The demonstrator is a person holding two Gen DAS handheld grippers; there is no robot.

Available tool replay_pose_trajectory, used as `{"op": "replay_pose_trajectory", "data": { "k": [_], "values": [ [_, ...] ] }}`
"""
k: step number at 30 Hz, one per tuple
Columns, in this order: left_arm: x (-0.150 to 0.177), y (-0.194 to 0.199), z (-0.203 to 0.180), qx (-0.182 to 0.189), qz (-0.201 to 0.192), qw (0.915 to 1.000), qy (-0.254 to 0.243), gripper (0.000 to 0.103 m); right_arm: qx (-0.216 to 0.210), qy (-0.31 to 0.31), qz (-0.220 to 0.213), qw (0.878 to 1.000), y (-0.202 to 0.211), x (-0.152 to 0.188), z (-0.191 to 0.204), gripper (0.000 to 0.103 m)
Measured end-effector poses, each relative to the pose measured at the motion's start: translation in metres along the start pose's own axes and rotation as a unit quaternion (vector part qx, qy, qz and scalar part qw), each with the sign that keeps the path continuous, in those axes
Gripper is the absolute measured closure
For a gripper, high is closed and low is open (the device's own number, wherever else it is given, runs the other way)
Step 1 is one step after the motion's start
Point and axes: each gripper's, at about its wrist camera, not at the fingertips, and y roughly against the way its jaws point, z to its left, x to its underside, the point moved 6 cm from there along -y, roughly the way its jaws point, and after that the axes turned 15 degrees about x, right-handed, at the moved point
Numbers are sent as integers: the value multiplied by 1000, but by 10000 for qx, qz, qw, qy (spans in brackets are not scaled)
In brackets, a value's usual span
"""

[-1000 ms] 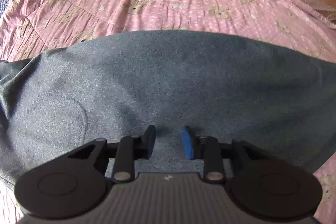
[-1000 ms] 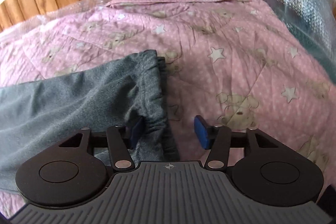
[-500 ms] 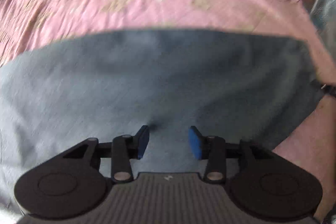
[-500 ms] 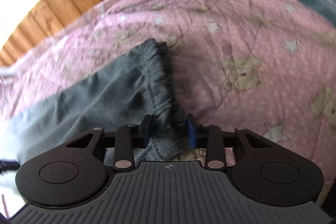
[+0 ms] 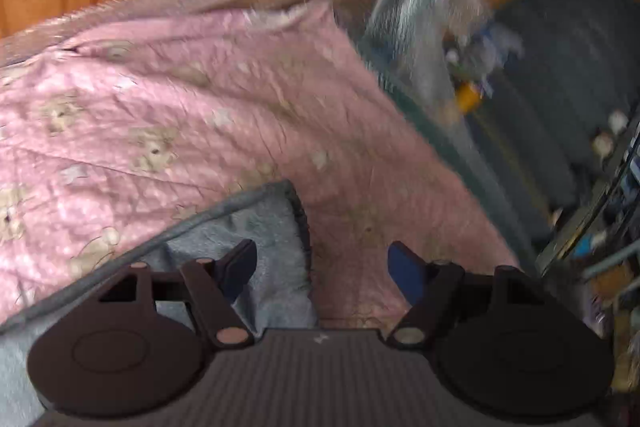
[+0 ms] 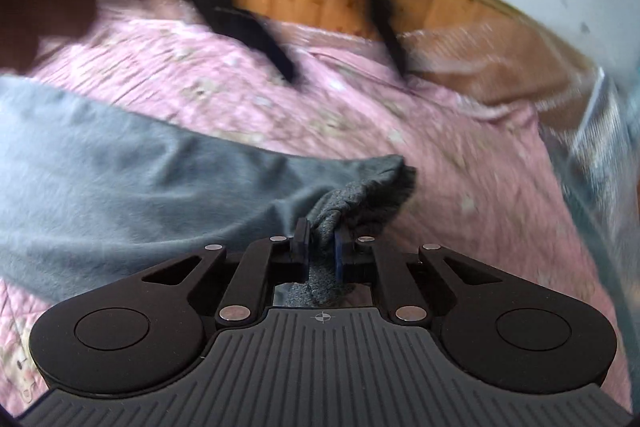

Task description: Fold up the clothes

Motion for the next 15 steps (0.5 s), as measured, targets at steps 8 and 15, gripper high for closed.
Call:
{"op": "replay_pose_trajectory", "data": {
  "k": [8, 15],
  "values": [
    [25, -21, 30, -599, 369, 9974, 168, 91, -369, -9, -467, 9982, 28, -4, 22, 94],
    [141, 133, 116, -581, -1008, 9672, 2258, 89, -1983, -1786, -375, 9630, 82, -17, -30, 46]
  ]
}}
